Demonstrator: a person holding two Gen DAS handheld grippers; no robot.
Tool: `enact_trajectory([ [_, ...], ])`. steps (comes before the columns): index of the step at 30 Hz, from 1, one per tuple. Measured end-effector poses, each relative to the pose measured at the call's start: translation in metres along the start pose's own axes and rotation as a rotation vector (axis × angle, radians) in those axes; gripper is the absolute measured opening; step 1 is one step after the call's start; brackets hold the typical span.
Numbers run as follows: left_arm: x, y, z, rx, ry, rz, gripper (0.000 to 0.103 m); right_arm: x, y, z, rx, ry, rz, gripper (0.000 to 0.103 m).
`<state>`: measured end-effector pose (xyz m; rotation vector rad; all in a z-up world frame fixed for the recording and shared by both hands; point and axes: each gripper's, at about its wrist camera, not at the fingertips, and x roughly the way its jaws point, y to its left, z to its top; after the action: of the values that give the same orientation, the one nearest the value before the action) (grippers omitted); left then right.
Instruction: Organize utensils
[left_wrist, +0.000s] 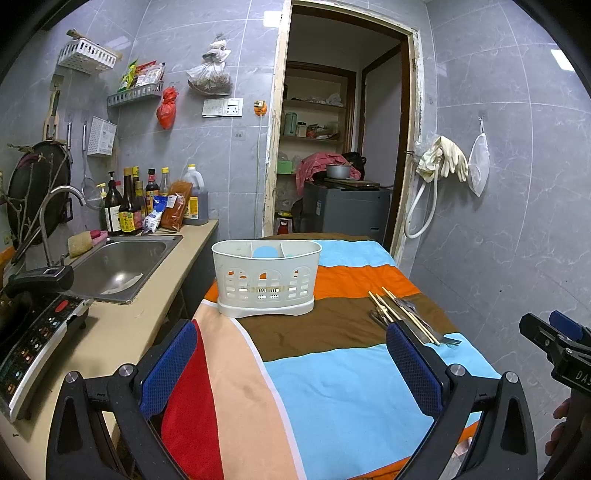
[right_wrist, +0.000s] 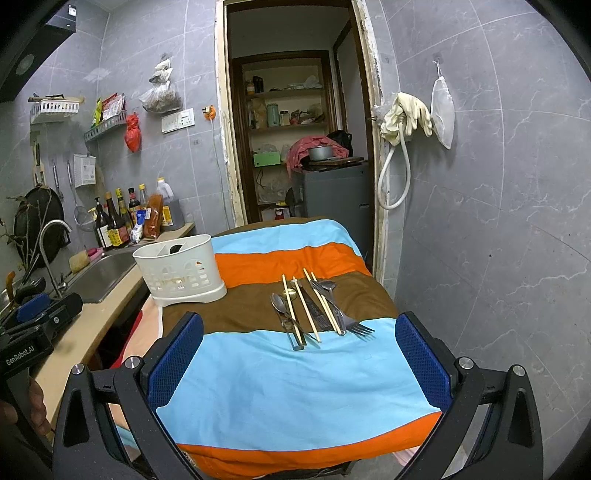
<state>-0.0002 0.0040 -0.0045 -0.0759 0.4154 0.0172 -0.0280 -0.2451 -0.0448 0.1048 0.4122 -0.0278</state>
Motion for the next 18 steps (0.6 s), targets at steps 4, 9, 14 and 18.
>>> enact_trajectory([
  [4, -0.0007, 0.0003, -0.0013, 0.000, 0.001, 0.000, 0.103, 0.0005, -0.0004, 0.0005, 0.000, 0.002, 0.001, 0.102],
  [9, -0.0007, -0.0001, -0.0011, -0.002, 0.002, 0.001, 0.103, 0.0027, 0.0003, -0.0013, -0.001, 0.004, 0.003, 0.102],
  [14, -0.0007, 0.0001, -0.0015, -0.003, 0.003, 0.001, 0.103, 0.0022, 0.0002, -0.0003, -0.001, 0.008, 0.002, 0.102],
  [18, 0.0011, 0.0018, -0.0026, -0.002, 0.002, 0.001, 0.103, 0.0065, 0.0022, -0.0054, 0.001, 0.009, 0.001, 0.102],
])
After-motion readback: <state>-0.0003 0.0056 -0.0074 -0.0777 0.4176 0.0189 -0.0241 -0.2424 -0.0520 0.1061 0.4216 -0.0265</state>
